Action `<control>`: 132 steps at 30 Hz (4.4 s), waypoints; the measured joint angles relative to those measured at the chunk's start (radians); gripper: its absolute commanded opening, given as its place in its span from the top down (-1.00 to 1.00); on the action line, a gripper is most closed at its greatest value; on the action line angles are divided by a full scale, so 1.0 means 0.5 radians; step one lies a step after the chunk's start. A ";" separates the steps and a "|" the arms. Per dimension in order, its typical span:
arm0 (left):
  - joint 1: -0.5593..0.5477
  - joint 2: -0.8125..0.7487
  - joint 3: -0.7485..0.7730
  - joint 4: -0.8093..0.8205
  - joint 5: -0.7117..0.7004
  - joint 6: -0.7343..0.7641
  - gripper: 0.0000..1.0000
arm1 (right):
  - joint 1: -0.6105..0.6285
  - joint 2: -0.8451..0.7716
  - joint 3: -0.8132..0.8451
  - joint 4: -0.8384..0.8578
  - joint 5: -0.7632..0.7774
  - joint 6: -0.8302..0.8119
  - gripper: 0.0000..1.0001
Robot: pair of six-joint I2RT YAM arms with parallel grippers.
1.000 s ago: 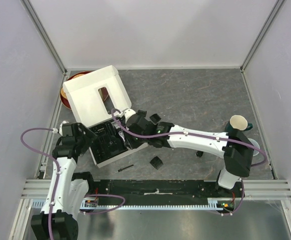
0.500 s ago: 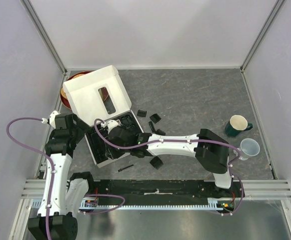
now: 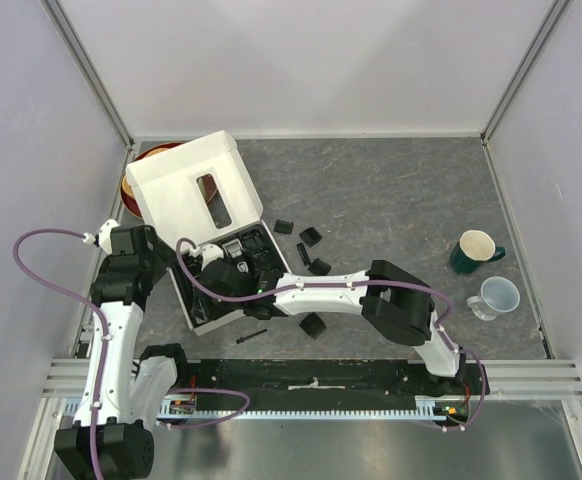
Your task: Sort the hair-cutting tools
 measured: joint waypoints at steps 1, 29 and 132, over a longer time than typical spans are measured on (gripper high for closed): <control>0.000 -0.002 0.000 -0.001 0.002 0.002 -0.78 | 0.010 0.018 0.006 0.000 0.008 0.004 0.53; 0.000 -0.036 0.002 0.000 0.124 0.090 -0.79 | 0.126 0.165 0.050 0.117 0.533 -0.194 0.17; 0.000 0.028 0.002 0.075 0.381 0.210 -0.89 | -0.224 -1.058 -0.647 -1.027 0.777 -0.659 -0.85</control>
